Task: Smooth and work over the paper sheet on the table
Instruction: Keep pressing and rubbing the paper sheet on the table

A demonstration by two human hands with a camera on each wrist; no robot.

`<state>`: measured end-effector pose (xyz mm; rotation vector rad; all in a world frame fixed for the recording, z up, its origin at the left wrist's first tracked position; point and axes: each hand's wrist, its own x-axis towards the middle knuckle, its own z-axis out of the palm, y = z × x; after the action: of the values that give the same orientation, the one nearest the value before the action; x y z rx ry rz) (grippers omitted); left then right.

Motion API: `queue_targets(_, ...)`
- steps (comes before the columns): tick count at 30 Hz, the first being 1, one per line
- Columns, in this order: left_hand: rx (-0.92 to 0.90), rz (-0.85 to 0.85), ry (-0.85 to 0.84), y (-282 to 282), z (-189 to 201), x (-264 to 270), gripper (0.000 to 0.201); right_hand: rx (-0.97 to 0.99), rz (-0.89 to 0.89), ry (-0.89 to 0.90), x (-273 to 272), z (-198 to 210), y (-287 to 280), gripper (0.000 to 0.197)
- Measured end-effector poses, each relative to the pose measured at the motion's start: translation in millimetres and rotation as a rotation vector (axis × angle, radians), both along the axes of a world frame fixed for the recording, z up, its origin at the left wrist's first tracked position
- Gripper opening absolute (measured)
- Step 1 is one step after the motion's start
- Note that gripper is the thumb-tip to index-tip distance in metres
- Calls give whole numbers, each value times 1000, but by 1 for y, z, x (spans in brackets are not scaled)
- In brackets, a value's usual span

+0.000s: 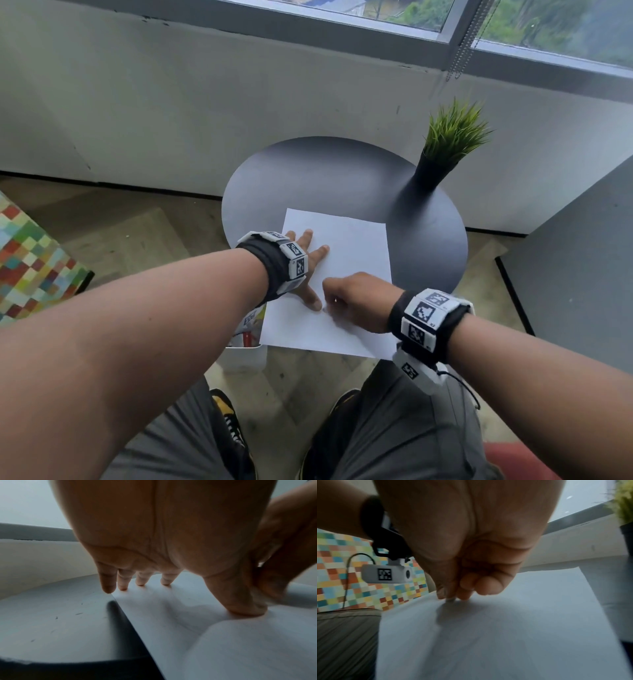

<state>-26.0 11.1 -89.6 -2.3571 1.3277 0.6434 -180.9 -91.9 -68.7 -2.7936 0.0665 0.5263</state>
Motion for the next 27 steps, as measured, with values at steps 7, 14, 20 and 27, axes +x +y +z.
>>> queue_targets(7,42,40,-7,-12,1,-1,143,-124,-391,-70,8,-5,-35,13)
queue_targets(14,31,37,-3,-12,-1,-1,142,-4,-205,20,2,2,-25,13)
queue_targets(20,1,35,-8,-8,-5,1,143,-78,-211,-36,0,-3,-6,11)
queue_targets(27,-39,63,22,-2,2,-7,135,-77,-416,-16,13,1,-43,12)
